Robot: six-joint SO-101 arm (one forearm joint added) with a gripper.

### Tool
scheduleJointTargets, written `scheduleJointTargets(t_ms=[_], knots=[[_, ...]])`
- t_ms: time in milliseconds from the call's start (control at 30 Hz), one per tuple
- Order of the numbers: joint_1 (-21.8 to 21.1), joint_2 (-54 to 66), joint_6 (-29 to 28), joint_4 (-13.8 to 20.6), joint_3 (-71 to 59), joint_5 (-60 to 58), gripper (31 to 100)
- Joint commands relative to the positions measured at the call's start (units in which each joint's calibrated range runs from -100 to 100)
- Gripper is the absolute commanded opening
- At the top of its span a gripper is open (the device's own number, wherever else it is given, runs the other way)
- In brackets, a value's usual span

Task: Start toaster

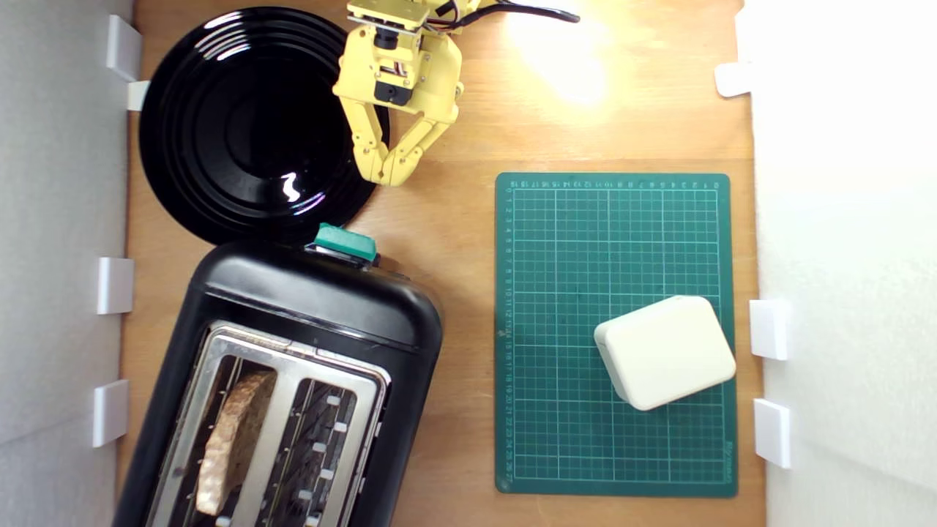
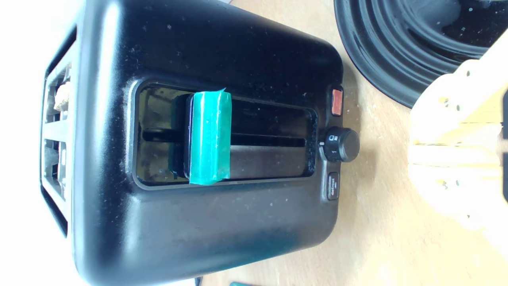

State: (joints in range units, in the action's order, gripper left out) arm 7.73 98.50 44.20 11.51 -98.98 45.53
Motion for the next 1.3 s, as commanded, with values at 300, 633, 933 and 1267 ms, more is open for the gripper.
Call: scheduleJointTargets(t_ms=[300,633,933,1267], knots=[[0.76,0.83,0.29,0.41,-0.75,4.19,31.4],[0.84,0.83,0.34,0.5,-0.75,4.1,31.4],[0.84,0.83,0.34,0.5,-0.75,4.1,31.4],[0.76,0.83,0.29,0.41,-0.75,4.19,31.4]])
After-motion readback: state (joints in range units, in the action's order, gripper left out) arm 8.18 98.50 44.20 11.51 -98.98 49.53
